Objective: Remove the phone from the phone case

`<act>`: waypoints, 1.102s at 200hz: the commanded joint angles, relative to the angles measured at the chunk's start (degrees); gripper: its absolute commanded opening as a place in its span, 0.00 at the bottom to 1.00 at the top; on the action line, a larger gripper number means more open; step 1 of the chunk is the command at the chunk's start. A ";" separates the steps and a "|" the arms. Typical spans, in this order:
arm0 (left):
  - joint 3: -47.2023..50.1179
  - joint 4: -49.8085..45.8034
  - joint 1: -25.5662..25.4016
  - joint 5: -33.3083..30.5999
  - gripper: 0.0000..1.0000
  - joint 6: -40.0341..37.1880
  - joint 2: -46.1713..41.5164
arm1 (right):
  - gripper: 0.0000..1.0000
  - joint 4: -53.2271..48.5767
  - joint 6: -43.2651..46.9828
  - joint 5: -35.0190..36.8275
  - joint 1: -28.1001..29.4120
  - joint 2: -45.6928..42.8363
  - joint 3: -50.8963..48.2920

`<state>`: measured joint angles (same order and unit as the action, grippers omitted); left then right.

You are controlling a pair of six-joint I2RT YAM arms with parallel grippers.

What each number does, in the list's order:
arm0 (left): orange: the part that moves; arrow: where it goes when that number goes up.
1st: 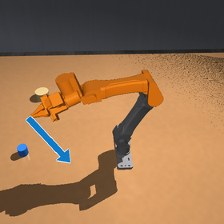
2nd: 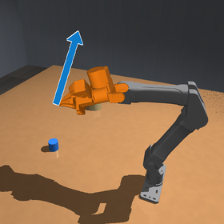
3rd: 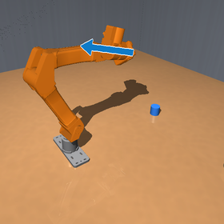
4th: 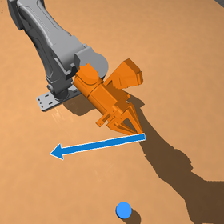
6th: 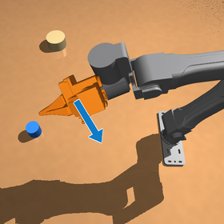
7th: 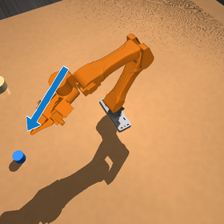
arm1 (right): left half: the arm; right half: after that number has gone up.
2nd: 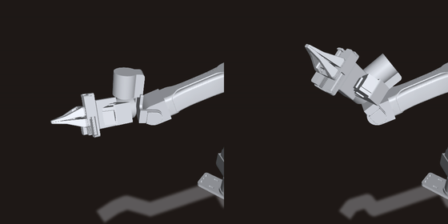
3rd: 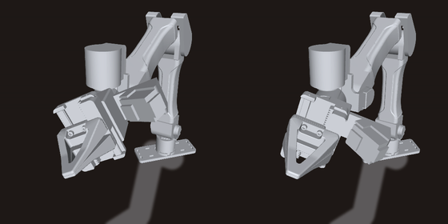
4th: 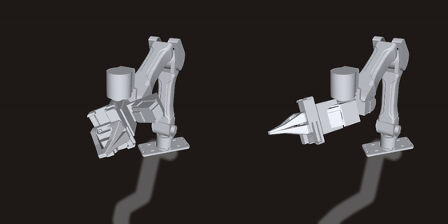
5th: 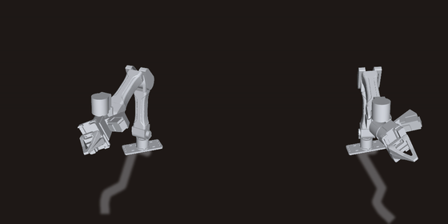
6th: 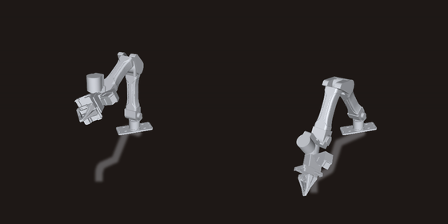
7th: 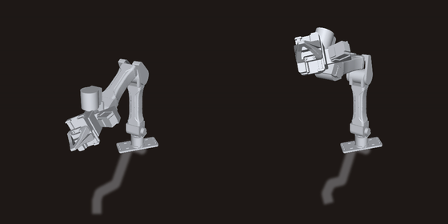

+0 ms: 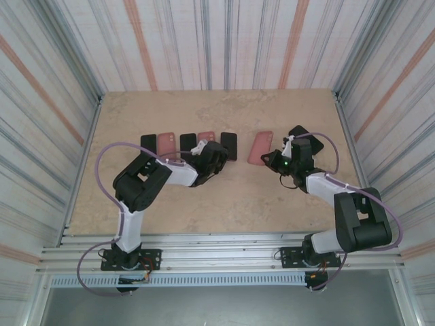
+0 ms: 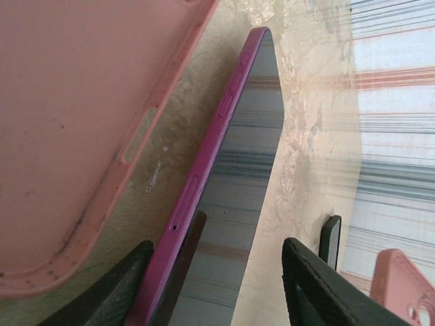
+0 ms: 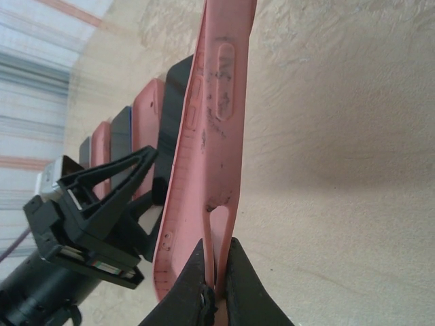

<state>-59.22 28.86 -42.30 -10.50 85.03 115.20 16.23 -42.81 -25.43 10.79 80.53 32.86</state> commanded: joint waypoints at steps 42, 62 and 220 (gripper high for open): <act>-3.93 -10.26 0.80 1.87 0.64 -7.60 -4.72 | 0.05 -2.93 3.67 0.12 -0.06 2.23 1.89; -5.99 -14.10 0.95 2.84 0.68 -9.36 -4.63 | 0.04 -3.65 4.35 0.11 -0.06 2.69 2.42; -11.23 -21.05 2.96 5.68 0.77 -22.07 -11.00 | 0.08 -12.71 21.35 -5.31 -0.39 17.54 16.65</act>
<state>-68.14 9.13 -40.10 -6.07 68.34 108.33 7.18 -26.79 -28.23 10.81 94.35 45.15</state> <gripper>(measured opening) 0.769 0.086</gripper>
